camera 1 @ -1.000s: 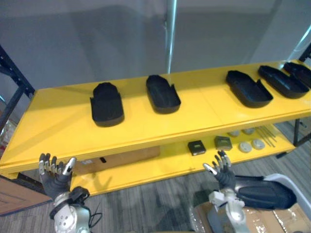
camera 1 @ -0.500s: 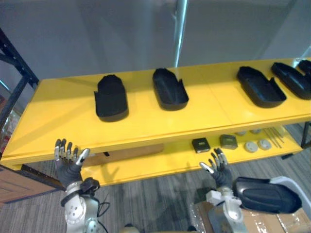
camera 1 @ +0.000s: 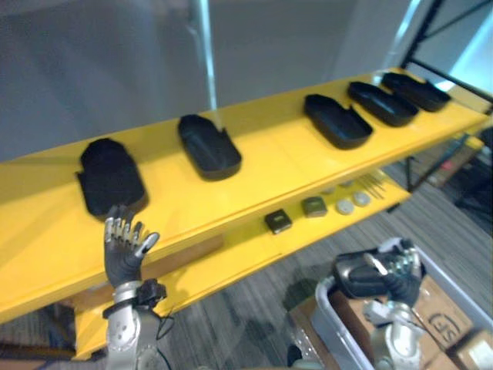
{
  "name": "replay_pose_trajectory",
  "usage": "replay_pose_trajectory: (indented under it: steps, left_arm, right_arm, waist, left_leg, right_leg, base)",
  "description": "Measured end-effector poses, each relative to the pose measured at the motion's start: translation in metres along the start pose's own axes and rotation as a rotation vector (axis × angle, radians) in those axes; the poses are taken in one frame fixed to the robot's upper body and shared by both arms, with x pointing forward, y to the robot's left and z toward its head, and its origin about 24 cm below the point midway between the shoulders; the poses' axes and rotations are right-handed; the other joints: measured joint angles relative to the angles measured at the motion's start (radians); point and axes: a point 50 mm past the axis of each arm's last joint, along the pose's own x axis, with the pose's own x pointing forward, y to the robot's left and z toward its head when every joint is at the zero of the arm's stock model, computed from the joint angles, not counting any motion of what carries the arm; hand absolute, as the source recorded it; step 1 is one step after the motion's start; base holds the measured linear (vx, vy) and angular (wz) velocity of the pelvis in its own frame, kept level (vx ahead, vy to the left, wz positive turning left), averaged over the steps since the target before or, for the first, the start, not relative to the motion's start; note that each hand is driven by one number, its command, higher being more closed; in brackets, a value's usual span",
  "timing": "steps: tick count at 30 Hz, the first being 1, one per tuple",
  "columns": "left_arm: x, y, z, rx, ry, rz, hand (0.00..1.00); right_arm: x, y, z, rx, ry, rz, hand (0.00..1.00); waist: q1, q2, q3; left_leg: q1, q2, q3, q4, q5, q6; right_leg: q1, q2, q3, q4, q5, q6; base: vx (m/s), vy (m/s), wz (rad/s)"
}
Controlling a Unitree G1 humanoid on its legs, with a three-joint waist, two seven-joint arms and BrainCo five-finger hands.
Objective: Walk over and take plastic housings, then place them on the shelf
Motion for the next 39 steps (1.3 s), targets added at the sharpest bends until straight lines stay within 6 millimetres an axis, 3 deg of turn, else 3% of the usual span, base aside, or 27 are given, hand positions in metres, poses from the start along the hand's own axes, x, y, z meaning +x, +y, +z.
replay_pose_trajectory:
  steps: [6, 9, 13, 16, 18, 19, 21, 23, 24, 25, 27, 34, 37, 39]
  left_arm:
    - [0.011, -0.025, -0.009, -0.019, 0.017, -0.067, 0.0]
    - [0.011, -0.039, -0.013, -0.031, 0.03, -0.106, 0.0]
    - [0.009, -0.045, -0.016, -0.029, 0.044, -0.13, 0.0]
    - [0.009, -0.046, -0.015, -0.001, 0.039, -0.14, 0.0]
    - [0.008, -0.038, -0.014, 0.008, 0.036, -0.112, 0.0]
    - [0.007, -0.028, -0.009, 0.021, 0.022, -0.073, 0.0]
    - [0.003, -0.011, 0.002, 0.043, -0.015, -0.011, 0.0]
    - [-0.003, -0.002, 0.01, 0.051, -0.043, 0.022, 0.0]
    - [-0.003, -0.001, 0.011, 0.049, -0.049, 0.022, 0.0]
    - [-0.001, 0.0, 0.012, 0.051, -0.057, 0.02, 0.0]
    - [-0.002, 0.002, 0.011, 0.055, -0.05, 0.026, 0.0]
    - [-0.003, 0.004, 0.018, 0.047, -0.126, 0.03, 0.0]
    - [0.0, 0.001, 0.024, 0.042, -0.169, -0.007, 0.0]
    - [0.007, -0.01, 0.033, 0.038, -0.223, -0.093, 0.0]
  right_arm:
    - [-0.01, -0.02, 0.011, -0.021, -0.038, -0.061, 0.0]
    - [-0.013, -0.02, 0.012, -0.015, -0.04, -0.047, 0.0]
    - [-0.015, -0.014, 0.009, 0.002, -0.03, -0.021, 0.0]
    - [-0.014, -0.002, 0.008, 0.01, -0.033, 0.025, 0.0]
    - [-0.009, 0.01, 0.011, 0.028, -0.05, 0.084, 0.0]
    - [-0.003, 0.021, 0.014, 0.04, -0.072, 0.134, 0.0]
    - [0.008, 0.038, 0.022, 0.055, -0.12, 0.226, 0.0]
    - [0.021, 0.05, 0.033, 0.048, -0.172, 0.305, 0.0]
    - [0.027, 0.054, 0.037, 0.04, -0.195, 0.328, 0.0]
    - [0.029, 0.059, 0.038, 0.047, -0.2, 0.342, 0.0]
    - [0.027, 0.065, 0.031, 0.053, -0.169, 0.368, 0.0]
    - [0.036, 0.078, 0.026, 0.048, -0.154, 0.431, 0.0]
    - [0.041, 0.078, 0.025, 0.044, -0.14, 0.408, 0.0]
    - [0.042, 0.065, 0.018, 0.025, -0.104, 0.342, 0.0]
  waist:
    - [-0.071, 0.004, 0.023]
    - [-0.088, 0.005, 0.026]
    - [-0.089, 0.015, 0.032]
    - [-0.074, 0.024, 0.035]
    - [-0.047, 0.026, 0.038]
    - [-0.027, 0.027, 0.041]
    - [0.012, 0.026, 0.042]
    - [0.034, 0.052, 0.043]
    - [0.041, 0.064, 0.049]
    - [0.041, 0.059, 0.066]
    - [0.061, 0.038, 0.084]
    - [0.075, 0.038, 0.085]
    - [0.084, 0.054, 0.095]
    - [0.08, 0.074, 0.107]
  left_leg:
    - [0.035, 0.004, 0.122, 0.021, -0.022, -0.001]
    - [0.031, 0.002, 0.136, 0.02, -0.023, 0.0]
    - [0.026, 0.002, 0.137, 0.022, -0.023, 0.0]
    - [0.011, 0.001, 0.12, 0.037, -0.022, 0.002]
    - [-0.015, -0.004, -0.045, 0.097, -0.044, 0.05]
    - [-0.035, -0.013, -0.167, 0.147, -0.07, 0.094]
    - [-0.07, -0.041, -0.325, 0.231, -0.115, 0.146]
    - [-0.094, -0.057, -0.405, 0.255, -0.168, 0.128]
    - [-0.11, -0.063, -0.406, 0.245, -0.203, 0.098]
    - [-0.108, -0.077, -0.406, 0.222, -0.226, 0.073]
    - [-0.113, -0.102, -0.397, 0.239, -0.228, 0.078]
    - [-0.156, -0.111, -0.428, 0.273, -0.233, 0.079]
    - [-0.163, -0.101, -0.434, 0.319, -0.257, 0.08]
    - [-0.175, -0.096, -0.457, 0.403, -0.301, 0.091]
  right_leg:
    - [-0.043, 0.023, 0.113, -0.005, 0.03, 0.002]
    - [-0.057, 0.026, 0.129, -0.014, 0.041, 0.003]
    - [-0.06, 0.026, 0.13, -0.018, 0.046, 0.003]
    - [-0.074, 0.026, 0.131, -0.018, 0.053, 0.005]
    - [-0.074, 0.039, 0.165, -0.018, 0.059, 0.004]
    - [-0.077, 0.054, 0.208, -0.018, 0.063, 0.004]
    - [-0.103, 0.072, 0.274, -0.021, 0.061, -0.003]
    - [-0.146, 0.081, 0.282, -0.026, 0.075, -0.021]
    - [-0.175, 0.075, 0.277, -0.028, 0.086, -0.021]
    - [-0.188, 0.056, 0.267, -0.028, 0.117, -0.007]
    - [-0.196, 0.03, 0.26, -0.028, 0.127, -0.013]
    - [-0.211, 0.015, 0.231, -0.018, 0.139, 0.006]
    - [-0.213, 0.029, 0.231, 0.016, 0.133, 0.013]
    - [-0.213, 0.048, 0.233, 0.069, 0.126, 0.024]
  base:
    - [-0.05, 0.011, -0.6]
    - [-0.05, -0.022, -0.22]
    - [-0.03, -0.013, -0.01]
    - [-0.02, -0.006, -0.01]
    - [-0.03, -0.004, -0.45]
    - [-0.05, 0.022, -0.81]
    - [-0.13, 0.114, -1.14]
    - [-0.22, 0.193, -0.87]
    - [-0.2, 0.198, -0.26]
    - [-0.21, 0.189, -0.18]
    - [-0.17, 0.125, -0.12]
    - [-0.02, 0.013, 0.11]
    - [-0.02, -0.024, -0.01]
    - [-0.09, 0.026, -0.07]
